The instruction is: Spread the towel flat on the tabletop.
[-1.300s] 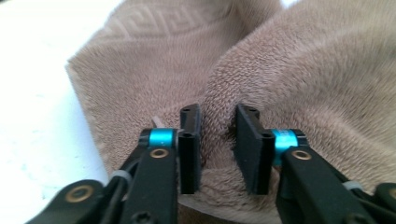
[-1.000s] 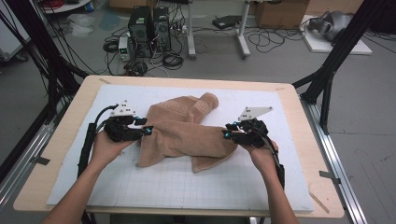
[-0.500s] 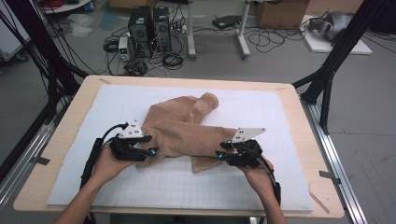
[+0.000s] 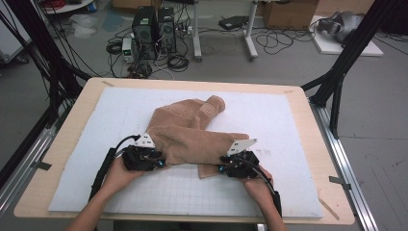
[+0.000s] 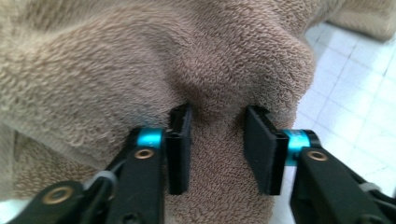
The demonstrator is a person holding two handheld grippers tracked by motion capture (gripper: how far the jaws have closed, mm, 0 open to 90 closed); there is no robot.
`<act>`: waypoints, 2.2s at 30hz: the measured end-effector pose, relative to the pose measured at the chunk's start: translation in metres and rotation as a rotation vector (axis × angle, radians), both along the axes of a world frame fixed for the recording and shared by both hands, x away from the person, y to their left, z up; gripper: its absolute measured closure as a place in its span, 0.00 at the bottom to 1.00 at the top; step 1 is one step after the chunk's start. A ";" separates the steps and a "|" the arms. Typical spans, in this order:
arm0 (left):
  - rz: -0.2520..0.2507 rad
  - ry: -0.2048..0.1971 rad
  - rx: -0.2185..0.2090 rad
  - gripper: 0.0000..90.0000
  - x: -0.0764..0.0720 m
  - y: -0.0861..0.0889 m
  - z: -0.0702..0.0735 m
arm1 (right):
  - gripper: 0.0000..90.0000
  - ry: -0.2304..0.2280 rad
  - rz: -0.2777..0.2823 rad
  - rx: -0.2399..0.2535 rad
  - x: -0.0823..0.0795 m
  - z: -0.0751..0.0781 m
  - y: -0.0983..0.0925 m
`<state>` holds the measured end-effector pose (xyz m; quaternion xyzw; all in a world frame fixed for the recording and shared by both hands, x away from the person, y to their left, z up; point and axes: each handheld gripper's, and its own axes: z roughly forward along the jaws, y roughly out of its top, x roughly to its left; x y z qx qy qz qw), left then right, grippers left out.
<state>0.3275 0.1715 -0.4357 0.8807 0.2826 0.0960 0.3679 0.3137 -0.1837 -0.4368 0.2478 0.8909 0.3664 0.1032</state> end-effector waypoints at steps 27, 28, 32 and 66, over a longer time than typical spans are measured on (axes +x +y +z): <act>-0.060 -0.154 -0.064 0.94 -0.042 0.010 0.055 | 0.95 -0.080 0.095 0.048 -0.020 0.051 -0.022; -0.064 -0.162 -0.076 0.94 -0.046 0.010 0.060 | 0.95 -0.085 0.099 0.054 -0.023 0.056 -0.024; -0.090 -0.188 -0.105 0.94 -0.060 0.012 0.077 | 0.95 -0.120 0.104 0.078 -0.033 0.075 -0.034; 0.166 -0.067 -0.142 0.70 0.054 -0.003 0.044 | 0.80 -0.045 -0.070 0.040 0.050 0.045 -0.038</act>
